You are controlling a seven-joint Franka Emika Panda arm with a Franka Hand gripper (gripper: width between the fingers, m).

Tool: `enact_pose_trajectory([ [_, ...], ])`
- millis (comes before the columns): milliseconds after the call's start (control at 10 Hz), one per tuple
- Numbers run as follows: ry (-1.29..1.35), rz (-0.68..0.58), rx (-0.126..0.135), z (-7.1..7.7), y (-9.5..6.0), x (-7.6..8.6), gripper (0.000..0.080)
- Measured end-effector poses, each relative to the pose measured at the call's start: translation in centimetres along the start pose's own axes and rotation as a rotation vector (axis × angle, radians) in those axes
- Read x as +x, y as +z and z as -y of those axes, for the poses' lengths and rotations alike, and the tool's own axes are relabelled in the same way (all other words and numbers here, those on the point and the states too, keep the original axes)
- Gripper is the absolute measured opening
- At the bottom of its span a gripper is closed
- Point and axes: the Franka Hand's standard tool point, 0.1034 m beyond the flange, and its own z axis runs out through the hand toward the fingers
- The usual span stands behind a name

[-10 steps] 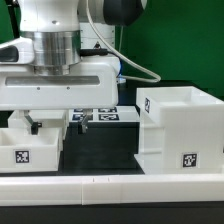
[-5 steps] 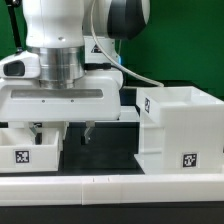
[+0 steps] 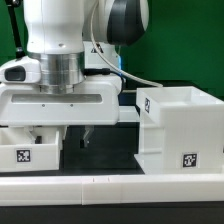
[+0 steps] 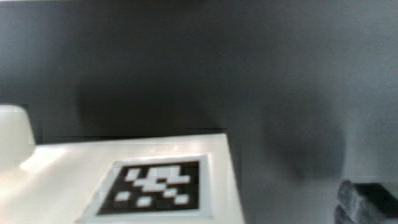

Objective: Assemble drawer

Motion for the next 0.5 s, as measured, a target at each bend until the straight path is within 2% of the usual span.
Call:
enact_pose_trajectory([
  [200, 0.000, 0.000, 0.000, -0.01, 0.00, 0.00, 0.0404],
  [300, 0.000, 0.000, 0.000, -0.01, 0.00, 0.00, 0.0404],
  [400, 0.000, 0.000, 0.000, -0.01, 0.00, 0.00, 0.0220],
  [500, 0.000, 0.000, 0.000, -0.01, 0.00, 0.00, 0.0091],
])
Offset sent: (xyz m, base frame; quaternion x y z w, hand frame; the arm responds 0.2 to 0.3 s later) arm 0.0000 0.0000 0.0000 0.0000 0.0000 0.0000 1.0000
